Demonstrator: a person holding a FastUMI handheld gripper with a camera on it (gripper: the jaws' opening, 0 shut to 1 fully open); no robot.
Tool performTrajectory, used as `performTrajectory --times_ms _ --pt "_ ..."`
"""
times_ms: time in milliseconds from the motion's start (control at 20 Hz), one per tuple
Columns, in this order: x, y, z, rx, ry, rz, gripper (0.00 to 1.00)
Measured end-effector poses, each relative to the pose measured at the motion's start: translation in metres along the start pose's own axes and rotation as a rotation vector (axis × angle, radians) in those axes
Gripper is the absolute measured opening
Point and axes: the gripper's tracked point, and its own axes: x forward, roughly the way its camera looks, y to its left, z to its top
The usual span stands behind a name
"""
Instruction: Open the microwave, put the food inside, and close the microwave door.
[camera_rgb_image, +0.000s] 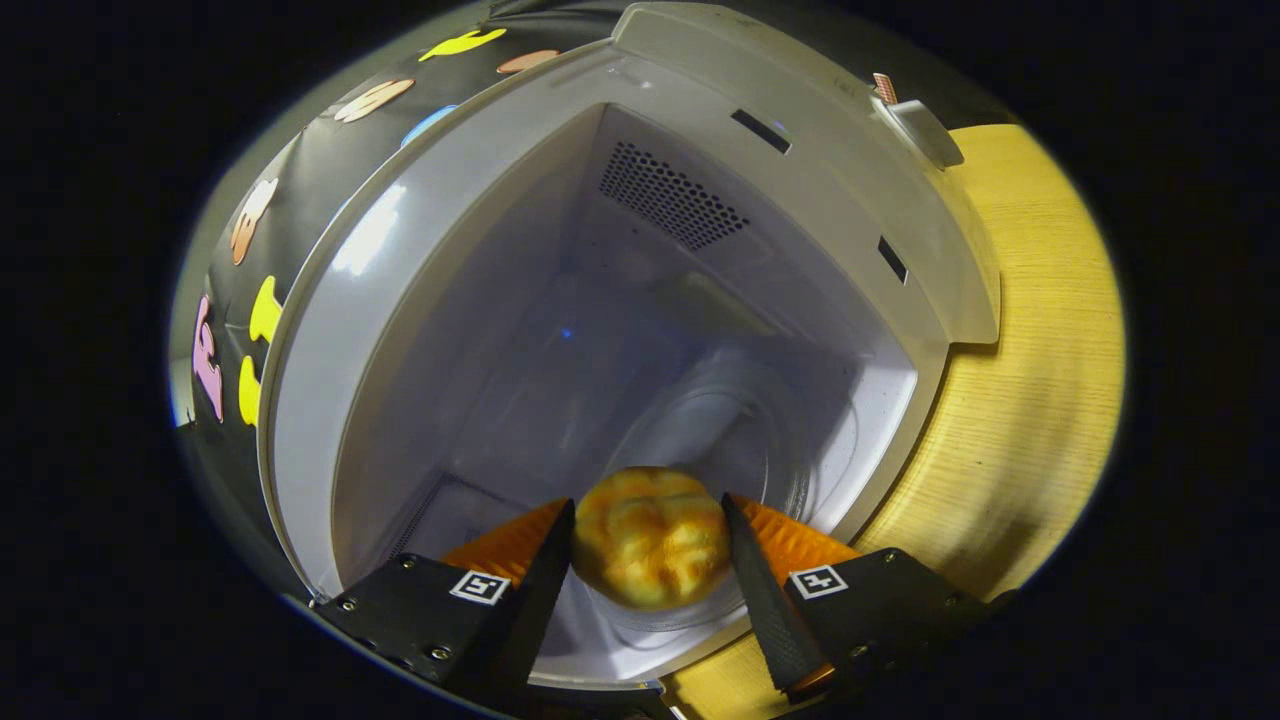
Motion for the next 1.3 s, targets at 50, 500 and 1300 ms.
performTrajectory --times_ms 50,500,1300 --pt "-0.002 0.001 0.000 0.002 -0.001 0.003 0.87" --pt "-0.021 0.012 0.008 -0.026 0.001 0.027 0.90" --pt "-0.193 0.014 0.057 -0.162 -0.128 0.097 0.90"
